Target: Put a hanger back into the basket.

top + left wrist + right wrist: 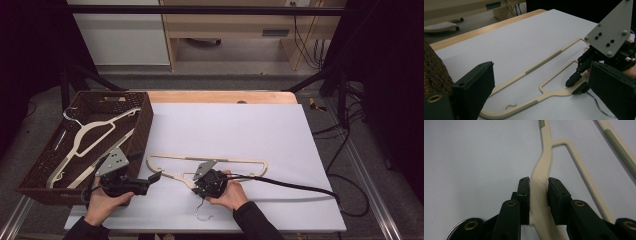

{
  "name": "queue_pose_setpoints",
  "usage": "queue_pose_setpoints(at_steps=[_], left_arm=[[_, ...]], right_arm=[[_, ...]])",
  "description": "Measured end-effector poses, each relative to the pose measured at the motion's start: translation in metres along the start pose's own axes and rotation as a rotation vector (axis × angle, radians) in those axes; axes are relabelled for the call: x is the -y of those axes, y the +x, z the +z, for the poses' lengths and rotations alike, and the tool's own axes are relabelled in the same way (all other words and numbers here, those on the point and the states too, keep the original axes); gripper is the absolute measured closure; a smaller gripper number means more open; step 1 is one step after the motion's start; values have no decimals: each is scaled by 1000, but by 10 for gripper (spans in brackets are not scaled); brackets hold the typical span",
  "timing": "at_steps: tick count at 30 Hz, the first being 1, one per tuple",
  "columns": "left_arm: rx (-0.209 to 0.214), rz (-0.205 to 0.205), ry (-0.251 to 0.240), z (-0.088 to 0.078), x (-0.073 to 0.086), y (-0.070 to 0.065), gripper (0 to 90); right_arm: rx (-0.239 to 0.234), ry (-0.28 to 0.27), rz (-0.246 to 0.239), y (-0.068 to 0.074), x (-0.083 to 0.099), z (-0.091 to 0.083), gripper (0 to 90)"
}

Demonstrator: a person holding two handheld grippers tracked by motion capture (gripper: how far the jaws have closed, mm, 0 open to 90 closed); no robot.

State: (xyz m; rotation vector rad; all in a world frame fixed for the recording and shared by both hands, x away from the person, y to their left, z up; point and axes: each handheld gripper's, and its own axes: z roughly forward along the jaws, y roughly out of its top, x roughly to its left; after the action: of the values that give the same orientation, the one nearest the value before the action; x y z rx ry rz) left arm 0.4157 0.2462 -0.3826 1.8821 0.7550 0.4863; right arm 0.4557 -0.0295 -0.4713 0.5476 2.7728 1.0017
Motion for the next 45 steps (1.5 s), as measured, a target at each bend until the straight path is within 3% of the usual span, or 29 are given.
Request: queue_pose_setpoints(at_steps=[8, 12, 20, 24, 28, 32, 35, 39, 45], left_arm=[[17, 19, 28, 5, 2, -3, 65], [33, 52, 69, 11, 3, -8, 63], [88, 168, 215, 41, 16, -28, 61], [108, 201, 262, 53, 23, -33, 68], [111, 232, 308, 66, 28, -35, 80], [106, 299, 354, 79, 32, -39, 97], [102, 346, 368, 87, 34, -39, 112], [99, 373, 373, 100, 35, -37, 154], [107, 460, 388, 116, 39, -44, 228]], right_arm=[[-41, 4, 5, -5, -2, -3, 727], [-80, 9, 4, -10, -5, -11, 727], [-109, 20, 6, -12, -9, -21, 728], [-122, 11, -1, -13, -10, -25, 728], [-129, 18, 5, -13, -12, -30, 729], [-128, 14, 1, -14, -13, -34, 729], [-141, 20, 2, -14, -13, -36, 730], [-140, 22, -3, -14, -14, -38, 730], [-141, 10, 1, -15, -15, -42, 733]])
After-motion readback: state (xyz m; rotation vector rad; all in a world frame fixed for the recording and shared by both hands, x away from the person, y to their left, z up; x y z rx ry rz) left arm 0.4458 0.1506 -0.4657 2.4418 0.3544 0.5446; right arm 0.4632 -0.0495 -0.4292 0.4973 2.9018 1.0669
